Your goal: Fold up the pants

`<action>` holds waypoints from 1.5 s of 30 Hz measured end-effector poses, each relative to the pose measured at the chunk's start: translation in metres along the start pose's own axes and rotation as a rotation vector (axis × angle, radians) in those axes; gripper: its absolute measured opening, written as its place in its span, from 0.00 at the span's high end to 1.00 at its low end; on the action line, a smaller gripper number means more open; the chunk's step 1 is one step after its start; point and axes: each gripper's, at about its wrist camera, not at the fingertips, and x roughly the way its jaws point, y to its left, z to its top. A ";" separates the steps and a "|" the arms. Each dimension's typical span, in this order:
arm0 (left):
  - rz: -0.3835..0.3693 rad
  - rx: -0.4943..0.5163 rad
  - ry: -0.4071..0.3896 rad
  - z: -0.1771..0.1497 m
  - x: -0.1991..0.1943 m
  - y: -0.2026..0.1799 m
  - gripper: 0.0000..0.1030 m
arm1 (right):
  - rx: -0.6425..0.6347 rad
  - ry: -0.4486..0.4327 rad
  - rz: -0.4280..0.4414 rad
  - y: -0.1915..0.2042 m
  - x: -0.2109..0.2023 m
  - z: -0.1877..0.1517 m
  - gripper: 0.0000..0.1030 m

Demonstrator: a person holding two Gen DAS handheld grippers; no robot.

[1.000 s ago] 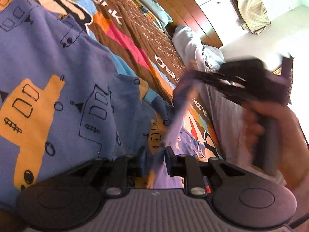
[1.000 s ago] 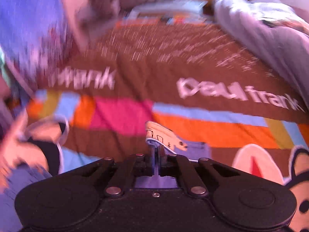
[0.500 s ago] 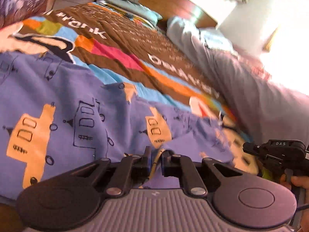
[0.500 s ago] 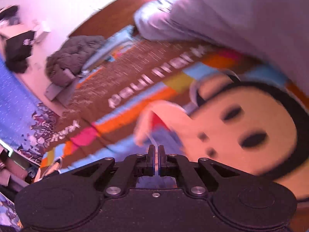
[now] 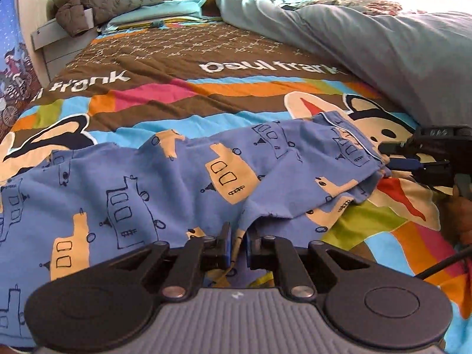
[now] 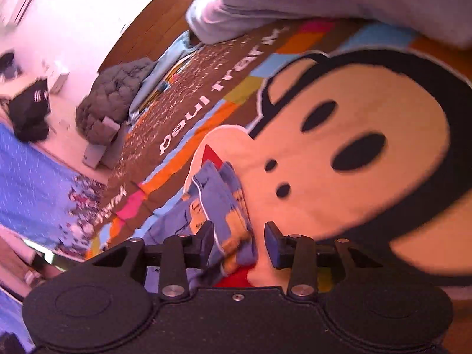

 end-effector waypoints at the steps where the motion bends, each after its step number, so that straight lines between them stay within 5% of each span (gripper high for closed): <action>1: 0.011 -0.008 0.002 0.001 0.000 0.000 0.91 | -0.018 0.010 -0.009 0.002 0.005 0.002 0.78; 2: 0.023 -0.012 0.005 0.002 0.001 -0.001 0.95 | -0.036 0.022 -0.026 0.004 0.009 0.002 0.93; 9: 0.083 0.042 0.003 0.006 -0.009 -0.008 0.98 | -0.187 -0.072 -0.026 0.020 -0.020 0.002 0.94; 12: 0.067 0.083 0.065 0.004 -0.004 -0.009 0.97 | -0.227 -0.029 -0.026 0.018 -0.026 0.000 0.93; 13: 0.060 0.095 0.076 0.003 -0.003 -0.008 0.93 | -0.238 0.037 -0.023 0.015 -0.019 -0.003 0.91; 15: 0.058 0.077 0.068 0.006 -0.008 -0.006 0.65 | -0.209 0.120 -0.034 0.006 -0.007 -0.007 0.86; 16: 0.044 0.041 0.045 0.010 -0.014 -0.002 0.41 | -0.195 0.124 -0.024 0.003 -0.006 -0.007 0.84; 18: -0.007 -0.014 -0.059 0.020 -0.028 0.003 0.35 | -0.170 0.117 0.013 -0.002 -0.011 -0.002 0.63; 19: -0.023 -0.017 -0.076 0.028 -0.029 0.004 0.35 | -0.162 0.112 0.029 -0.005 -0.014 0.001 0.52; 20: -0.035 -0.015 -0.078 0.040 -0.027 0.003 0.35 | -0.158 0.110 0.045 -0.008 -0.016 0.004 0.51; 28: -0.225 0.210 -0.021 0.136 0.049 -0.062 0.35 | -0.173 0.122 0.062 -0.009 -0.007 0.010 0.56; 33: -0.310 0.342 0.076 0.156 0.097 -0.104 0.38 | -0.220 0.119 0.048 0.000 0.001 0.005 0.65; 37: -0.265 0.468 0.175 0.152 0.127 -0.130 0.39 | -0.209 0.131 0.067 -0.004 0.002 0.005 0.65; 39: -0.227 0.529 0.239 0.148 0.139 -0.138 0.48 | -0.198 0.136 0.075 -0.005 0.004 0.006 0.65; 40: -0.238 0.550 0.253 0.146 0.142 -0.140 0.61 | -0.192 0.137 0.081 -0.007 0.004 0.006 0.65; 42: -0.225 0.566 0.258 0.145 0.143 -0.144 0.70 | -0.182 0.138 0.092 -0.010 0.005 0.006 0.65; 44: -0.206 0.579 0.249 0.147 0.143 -0.146 0.89 | -0.170 0.139 0.104 -0.012 0.005 0.007 0.65; 45: -0.200 0.587 0.244 0.149 0.142 -0.147 0.90 | -0.161 0.141 0.110 -0.013 0.005 0.007 0.66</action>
